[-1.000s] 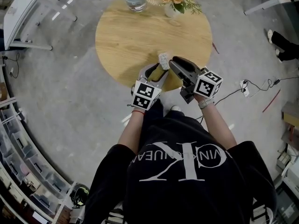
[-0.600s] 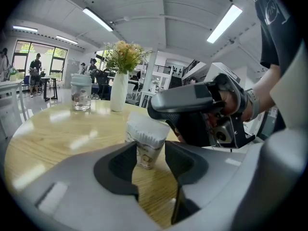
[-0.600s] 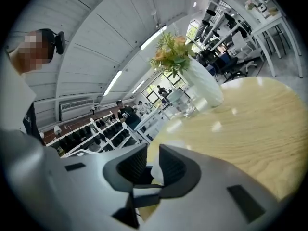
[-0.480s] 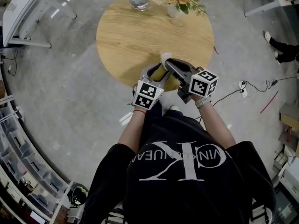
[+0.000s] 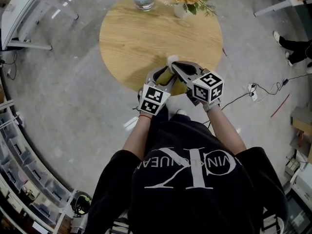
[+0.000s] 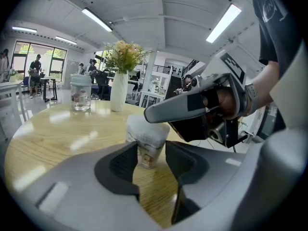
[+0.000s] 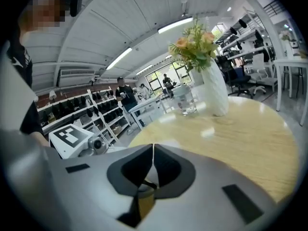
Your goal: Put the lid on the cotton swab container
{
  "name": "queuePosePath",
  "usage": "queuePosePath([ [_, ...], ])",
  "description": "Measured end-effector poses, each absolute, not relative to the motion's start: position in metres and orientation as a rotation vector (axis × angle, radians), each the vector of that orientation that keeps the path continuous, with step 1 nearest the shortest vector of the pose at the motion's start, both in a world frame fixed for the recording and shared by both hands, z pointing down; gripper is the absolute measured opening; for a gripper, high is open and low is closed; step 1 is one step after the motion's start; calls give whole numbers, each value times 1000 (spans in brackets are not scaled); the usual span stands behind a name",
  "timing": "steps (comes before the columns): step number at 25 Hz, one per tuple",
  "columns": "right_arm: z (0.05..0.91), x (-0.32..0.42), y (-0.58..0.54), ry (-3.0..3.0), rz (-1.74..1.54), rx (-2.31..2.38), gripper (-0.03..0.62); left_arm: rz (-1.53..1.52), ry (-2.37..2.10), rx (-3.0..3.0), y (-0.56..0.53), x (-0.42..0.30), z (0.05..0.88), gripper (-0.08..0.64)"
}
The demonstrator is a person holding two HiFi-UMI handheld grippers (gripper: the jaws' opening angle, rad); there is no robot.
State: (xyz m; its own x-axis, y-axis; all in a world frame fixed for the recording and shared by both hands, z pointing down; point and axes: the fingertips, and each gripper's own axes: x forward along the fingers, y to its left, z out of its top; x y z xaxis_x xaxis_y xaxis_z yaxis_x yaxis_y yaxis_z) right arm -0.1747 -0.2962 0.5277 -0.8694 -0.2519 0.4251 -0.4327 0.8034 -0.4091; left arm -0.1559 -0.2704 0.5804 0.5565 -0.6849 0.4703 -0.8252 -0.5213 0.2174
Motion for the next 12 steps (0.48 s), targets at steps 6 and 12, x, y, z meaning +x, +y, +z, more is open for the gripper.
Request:
queuePosePath([
  [6,530,-177,-294,-2601,650,496,14,469,-1218,2382,-270,-157,581,187],
  [12,531,-185,-289,-2568,567,444,14,474,-1211,2383,-269,-157,581,189],
])
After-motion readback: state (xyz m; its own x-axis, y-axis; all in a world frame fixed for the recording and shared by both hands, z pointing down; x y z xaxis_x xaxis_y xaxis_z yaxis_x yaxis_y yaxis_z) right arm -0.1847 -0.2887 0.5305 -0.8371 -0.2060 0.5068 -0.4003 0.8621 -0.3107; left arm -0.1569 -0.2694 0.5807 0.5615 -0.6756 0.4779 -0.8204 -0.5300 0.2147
